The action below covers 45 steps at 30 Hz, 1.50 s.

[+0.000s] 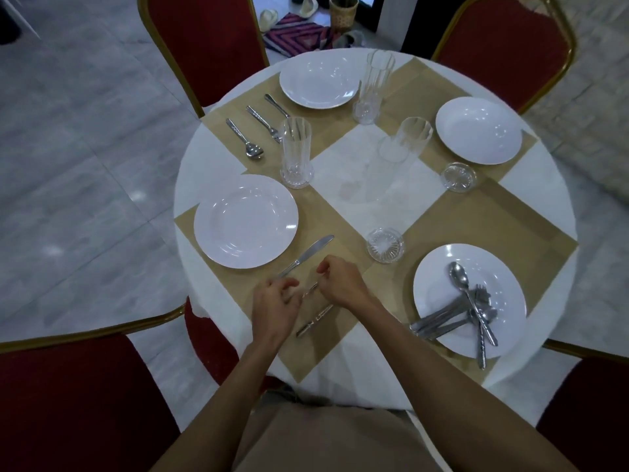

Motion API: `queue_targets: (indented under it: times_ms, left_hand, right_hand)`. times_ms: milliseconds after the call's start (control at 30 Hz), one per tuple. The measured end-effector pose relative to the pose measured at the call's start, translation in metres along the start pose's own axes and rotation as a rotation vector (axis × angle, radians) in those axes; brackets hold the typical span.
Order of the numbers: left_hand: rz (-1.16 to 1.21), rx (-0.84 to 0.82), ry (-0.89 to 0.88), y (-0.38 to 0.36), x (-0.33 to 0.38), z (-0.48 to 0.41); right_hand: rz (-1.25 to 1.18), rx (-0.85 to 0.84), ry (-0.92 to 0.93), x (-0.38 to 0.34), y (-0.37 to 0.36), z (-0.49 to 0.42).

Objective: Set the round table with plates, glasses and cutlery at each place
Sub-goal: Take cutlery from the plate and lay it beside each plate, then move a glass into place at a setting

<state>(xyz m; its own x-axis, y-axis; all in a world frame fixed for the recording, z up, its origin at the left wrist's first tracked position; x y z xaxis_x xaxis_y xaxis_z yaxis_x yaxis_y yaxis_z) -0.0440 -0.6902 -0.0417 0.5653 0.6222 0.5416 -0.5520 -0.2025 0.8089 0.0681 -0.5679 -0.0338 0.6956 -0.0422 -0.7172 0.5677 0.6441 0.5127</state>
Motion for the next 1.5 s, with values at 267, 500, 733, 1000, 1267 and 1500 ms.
queue_targets:
  times_ms: [267, 500, 733, 1000, 1267, 1500]
  left_hand:
    - [0.144, -0.050, -0.231, -0.001, 0.128, -0.062]
    - [0.058, -0.047, -0.301, 0.002, 0.205, -0.146]
    - [-0.131, -0.213, -0.345, -0.019, 0.242, -0.197]
    - [-0.055, -0.221, -0.396, -0.003, 0.251, -0.171]
    - [0.085, -0.326, -0.472, 0.008, 0.241, -0.104]
    - [0.063, -0.375, -0.389, -0.003, 0.217, -0.080]
  right_hand:
    - [-0.212, 0.311, -0.020, 0.003, 0.115, -0.026]
    - [-0.334, 0.374, 0.009, -0.006, 0.191, -0.071]
    - [-0.283, 0.322, 0.043, -0.009, 0.207, -0.118]
    - [-0.318, 0.351, 0.160, -0.008, 0.214, -0.086]
    - [-0.405, 0.387, 0.162, 0.010, 0.219, -0.003]
    - [-0.378, 0.325, 0.112, 0.027, 0.193, 0.012]
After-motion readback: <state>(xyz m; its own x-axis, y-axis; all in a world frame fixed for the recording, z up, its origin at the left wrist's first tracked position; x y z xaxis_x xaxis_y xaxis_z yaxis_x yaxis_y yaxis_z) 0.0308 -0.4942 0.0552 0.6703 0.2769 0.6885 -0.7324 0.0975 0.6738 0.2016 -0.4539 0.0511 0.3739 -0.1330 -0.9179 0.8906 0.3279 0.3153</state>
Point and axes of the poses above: each hand's wrist, its own z-axis away from the middle knuckle, its own y-axis out of the back of the hand, x = y × z, the point moved 5 cm from there along -z, towards the middle knuckle, and after that the axes turned 15 degrees about -z, right-handed, at the moved point
